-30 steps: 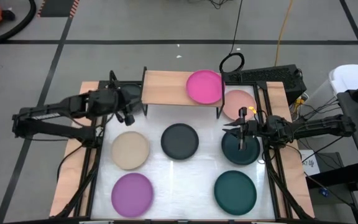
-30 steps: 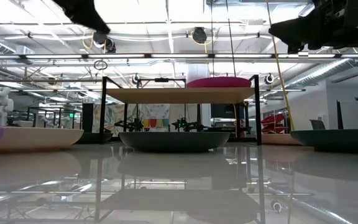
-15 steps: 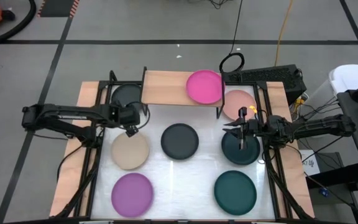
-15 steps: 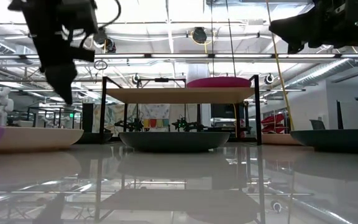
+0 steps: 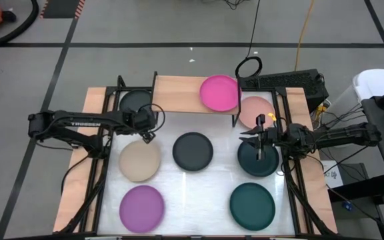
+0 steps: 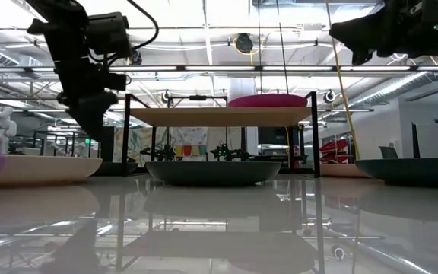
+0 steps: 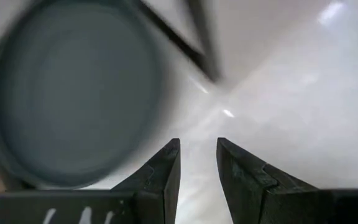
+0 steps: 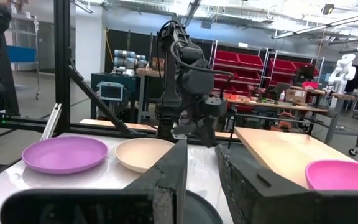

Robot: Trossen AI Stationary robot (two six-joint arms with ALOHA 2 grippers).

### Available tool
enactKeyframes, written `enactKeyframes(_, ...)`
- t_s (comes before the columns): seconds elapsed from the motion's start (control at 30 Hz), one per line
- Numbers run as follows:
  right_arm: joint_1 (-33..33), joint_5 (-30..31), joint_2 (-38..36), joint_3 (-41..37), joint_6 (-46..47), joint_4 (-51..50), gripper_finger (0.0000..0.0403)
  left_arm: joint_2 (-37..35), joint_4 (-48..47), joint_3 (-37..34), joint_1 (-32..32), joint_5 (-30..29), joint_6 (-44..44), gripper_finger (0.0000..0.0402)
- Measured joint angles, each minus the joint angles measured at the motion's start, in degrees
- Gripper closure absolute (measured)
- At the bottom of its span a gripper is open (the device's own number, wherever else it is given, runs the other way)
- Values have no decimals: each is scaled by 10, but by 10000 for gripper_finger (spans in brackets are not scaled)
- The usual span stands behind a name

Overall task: Place and stack plates onto a shelf
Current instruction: Stack the gray plate on top of the pink plate on the shelf

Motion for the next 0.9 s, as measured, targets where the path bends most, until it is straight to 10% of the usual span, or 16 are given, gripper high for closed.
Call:
enactKeyframes(0.23, 0, 0, 0, 0, 2, -11, 330, -1, -7, 0, -3, 220, 40, 292)
enactKeyframes(0.9, 0, 0, 0, 0, 14, -9, 330, 116, -25, 0, -10, 238, 110, 292)
